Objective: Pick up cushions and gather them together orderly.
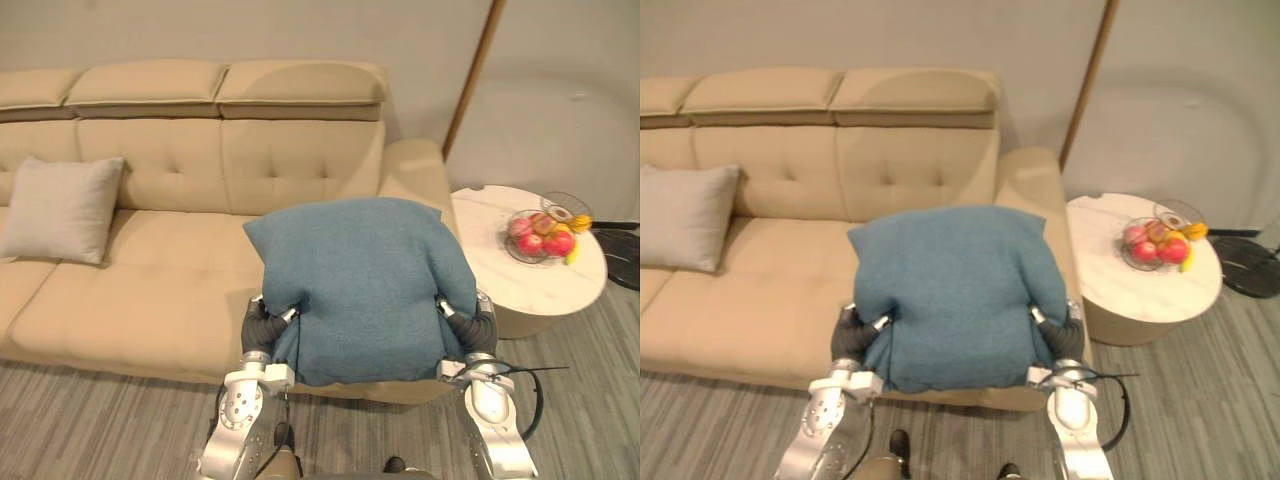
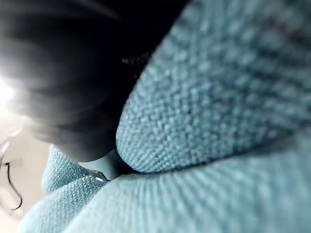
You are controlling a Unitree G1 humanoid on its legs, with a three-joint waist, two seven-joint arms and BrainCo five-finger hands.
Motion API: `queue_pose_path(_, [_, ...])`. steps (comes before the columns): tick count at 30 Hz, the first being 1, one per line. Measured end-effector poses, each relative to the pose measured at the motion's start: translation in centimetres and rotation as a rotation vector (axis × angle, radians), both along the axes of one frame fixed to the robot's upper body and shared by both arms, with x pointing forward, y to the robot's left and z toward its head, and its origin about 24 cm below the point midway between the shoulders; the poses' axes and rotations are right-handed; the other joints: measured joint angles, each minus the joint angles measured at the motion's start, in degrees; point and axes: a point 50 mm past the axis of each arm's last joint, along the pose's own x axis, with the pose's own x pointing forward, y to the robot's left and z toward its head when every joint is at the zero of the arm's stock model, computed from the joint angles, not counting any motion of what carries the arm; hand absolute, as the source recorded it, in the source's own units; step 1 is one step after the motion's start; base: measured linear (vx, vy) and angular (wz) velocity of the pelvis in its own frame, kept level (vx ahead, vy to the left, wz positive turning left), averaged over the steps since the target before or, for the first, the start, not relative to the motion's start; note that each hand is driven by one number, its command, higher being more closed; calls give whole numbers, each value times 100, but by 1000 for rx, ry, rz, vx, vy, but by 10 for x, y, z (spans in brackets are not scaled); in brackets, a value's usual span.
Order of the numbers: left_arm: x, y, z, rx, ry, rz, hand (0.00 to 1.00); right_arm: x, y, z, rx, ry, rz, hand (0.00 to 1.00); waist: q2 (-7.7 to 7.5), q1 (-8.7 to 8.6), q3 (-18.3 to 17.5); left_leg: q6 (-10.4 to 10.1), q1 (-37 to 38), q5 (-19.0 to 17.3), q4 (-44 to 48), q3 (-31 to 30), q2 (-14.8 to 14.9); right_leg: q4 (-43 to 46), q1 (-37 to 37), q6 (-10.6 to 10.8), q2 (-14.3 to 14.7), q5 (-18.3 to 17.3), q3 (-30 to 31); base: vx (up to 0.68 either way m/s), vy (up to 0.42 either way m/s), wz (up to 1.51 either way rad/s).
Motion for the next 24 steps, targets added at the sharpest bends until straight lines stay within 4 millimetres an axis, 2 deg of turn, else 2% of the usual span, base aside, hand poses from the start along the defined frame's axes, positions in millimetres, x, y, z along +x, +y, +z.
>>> queue_pose_path(1, [1,0,0,-7,0,-1,100,2,1,-3,-2,11,-2,100,-13,-1,-16,-104,2,140,65,7,-142,-7,6,186,-125,-14,151,91,262,3])
queue_pose_path(3, [3,1,-2,5,-2,-10,100,2,1,-5,-12,22,-9,100,-118,-25,-31,9,-46,29,184,31,-370,-68,-12,271,-282,24,361,117,288,13])
queue_pose_path(4, [8,-2,-2,18,-4,-32,100,2,-3,-5,-10,17,-36,100,-181,-15,-30,157,-371,-317,749,104,-512,14,-137,336,-494,86,440,101,256,11])
queue_pose_path(5, [8,-3,-3,20,-1,-39,100,2,-3,-5,-7,19,-41,100,-183,0,-27,190,-450,-427,920,134,-522,56,-167,349,-540,83,467,129,324,-11])
queue_pose_path(6, [8,-5,-9,29,21,-48,100,2,-4,-8,-1,38,-48,100,-170,18,4,261,-519,-815,1301,225,-572,383,-269,435,-691,145,641,148,343,-27])
queue_pose_path(7, [8,-5,-11,33,32,-49,100,1,-3,-9,2,48,-49,100,-164,15,7,277,-496,-916,1364,277,-588,577,-349,428,-757,146,724,155,350,-40])
queue_pose_path(8, [7,-3,-16,50,53,-52,100,-1,-3,-14,8,73,-52,100,-166,14,22,373,-368,-1043,1371,406,-648,1164,-626,81,-926,170,882,160,368,-41])
queue_pose_path(9, [7,-1,-17,62,53,-57,100,-1,-2,-17,19,86,-53,100,-173,8,73,479,-206,-1114,1296,493,-702,1775,-930,-516,-1011,127,1017,167,343,-35])
queue_pose_path(10, [7,0,-17,66,54,-58,100,-1,-1,-18,24,90,-53,100,-172,-12,94,512,-152,-1135,1273,486,-720,1970,-1001,-503,-978,66,1112,165,305,-11])
queue_pose_path(11, [6,2,-17,76,55,-66,100,-3,0,-20,35,100,-57,100,-198,-88,149,548,38,-1165,1131,456,-772,2426,-1133,-220,-716,-261,1459,202,230,9])
queue_pose_path(12, [6,4,-18,85,54,-73,100,-4,1,-21,40,105,-56,100,-237,-105,165,608,275,-1159,850,449,-848,2611,-1228,41,-285,-634,1658,169,131,12])
queue_pose_path(13, [6,4,-18,87,54,-75,100,-4,1,-21,38,105,-54,100,-245,-104,160,622,344,-1128,740,451,-881,2591,-1247,56,-149,-727,1660,219,131,3])
queue_pose_path(14, [6,4,-18,88,51,-82,100,-3,1,-20,35,97,-49,100,-249,-101,160,632,558,-989,378,463,-988,2381,-1300,21,203,-916,1560,214,94,6])
queue_pose_path(15, [6,3,-17,88,48,-94,100,-2,0,-19,32,94,-51,100,-257,-113,167,690,806,-827,1,453,-1134,1955,-1299,-75,544,-955,1410,233,85,9])
queue_pose_path(16, [6,3,-18,88,49,-95,100,-3,-1,-19,31,94,-52,100,-258,-119,165,703,870,-775,-61,452,-1174,1799,-1294,-96,636,-938,1412,261,56,32])
queue_pose_path(17, [7,2,-17,89,45,-104,100,-3,-3,-19,29,94,-58,100,-263,-147,166,704,953,-756,-117,373,-1291,1275,-1296,-271,917,-757,1558,278,18,62])
queue_pose_path(18, [7,0,-17,86,46,-117,100,-3,-6,-19,27,96,-68,100,-260,-197,174,700,960,-769,-30,148,-1411,1034,-1270,-736,1035,-356,1805,277,-1,70])
queue_pose_path(20, [6,-2,-18,79,48,-123,100,-3,-7,-20,23,99,-71,100,-210,-212,194,636,958,-818,131,-28,-1402,811,-996,-738,1041,-289,1768,309,-28,53])
queue_pose_path(21, [5,-2,-21,81,61,-132,100,-5,-7,-21,25,104,-69,100,-216,-184,201,414,861,-958,738,-78,-1332,536,-609,-773,1012,-259,1594,348,-31,46])
queue_pose_path(22, [5,-2,-22,80,67,-135,100,-5,-7,-21,23,106,-70,100,-223,-177,209,356,799,-1003,1049,-50,-1288,445,-451,-775,1008,-258,1569,353,-8,49])
queue_pose_path(23, [2,-1,-24,75,74,-134,100,-5,-7,-18,22,93,-69,100,-243,-103,257,366,509,-1140,2093,128,-1074,261,-92,-779,1027,-260,1603,212,15,16])
queue_pose_path(24, [0,-1,-24,71,77,-135,100,-6,-6,-15,23,82,-68,100,-250,-35,270,435,383,-1225,2513,274,-873,218,22,-802,1065,-275,1644,273,44,-16])
